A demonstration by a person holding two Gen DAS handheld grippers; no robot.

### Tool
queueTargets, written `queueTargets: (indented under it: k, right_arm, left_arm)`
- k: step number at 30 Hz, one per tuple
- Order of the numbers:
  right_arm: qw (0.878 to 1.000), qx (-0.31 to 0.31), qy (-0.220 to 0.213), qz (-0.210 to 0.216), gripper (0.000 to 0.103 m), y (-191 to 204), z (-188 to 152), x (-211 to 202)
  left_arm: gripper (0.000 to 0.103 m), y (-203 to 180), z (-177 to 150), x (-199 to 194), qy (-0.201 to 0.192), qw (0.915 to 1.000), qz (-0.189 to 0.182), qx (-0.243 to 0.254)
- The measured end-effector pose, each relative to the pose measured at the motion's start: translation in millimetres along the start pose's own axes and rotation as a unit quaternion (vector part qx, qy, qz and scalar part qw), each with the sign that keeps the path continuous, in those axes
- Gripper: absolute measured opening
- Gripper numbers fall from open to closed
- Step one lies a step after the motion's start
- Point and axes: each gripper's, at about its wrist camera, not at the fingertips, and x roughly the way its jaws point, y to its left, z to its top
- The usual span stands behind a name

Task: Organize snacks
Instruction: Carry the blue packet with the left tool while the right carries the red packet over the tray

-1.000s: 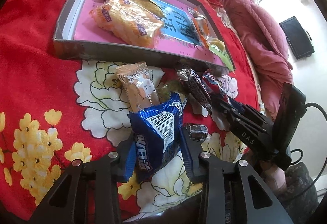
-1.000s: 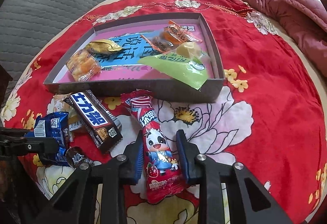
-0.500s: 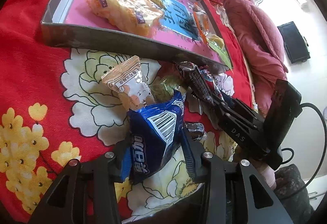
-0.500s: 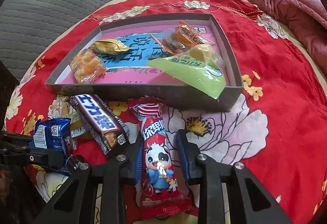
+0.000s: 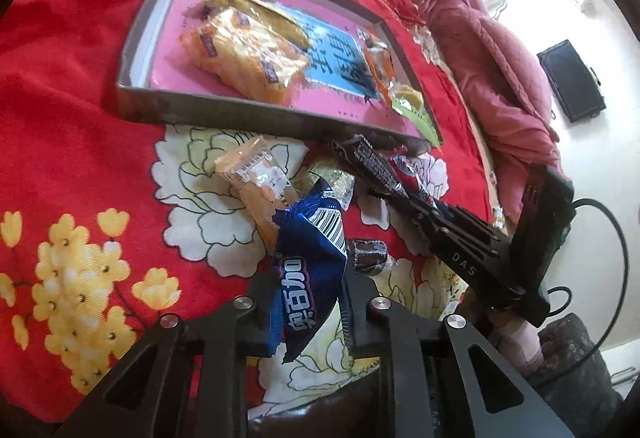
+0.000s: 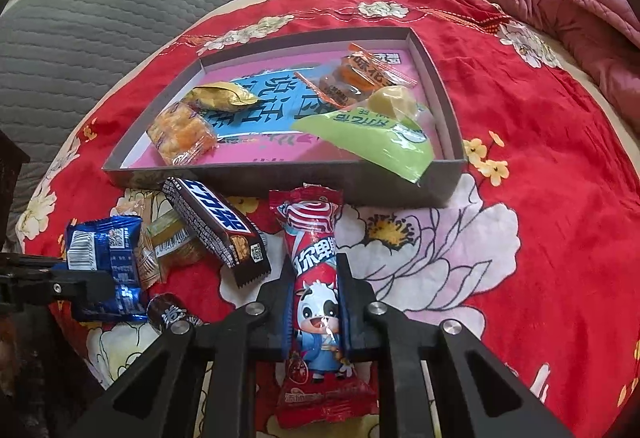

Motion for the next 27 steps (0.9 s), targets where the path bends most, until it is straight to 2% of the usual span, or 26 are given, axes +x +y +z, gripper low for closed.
queueTargets:
  k: [8, 27]
  right_arm:
    - [1.0, 0.013, -0.013, 0.016, 0.017, 0, 1, -12]
    - [0.996, 0.029, -0.066, 0.044, 0.017, -2, 12, -35]
  left_arm:
    - [0.023, 0, 6, -21, -0.034, 0.9994, -0.001, -0.001]
    - [0.023, 2, 21, -43, -0.077, 0.9963, 0.039, -0.002]
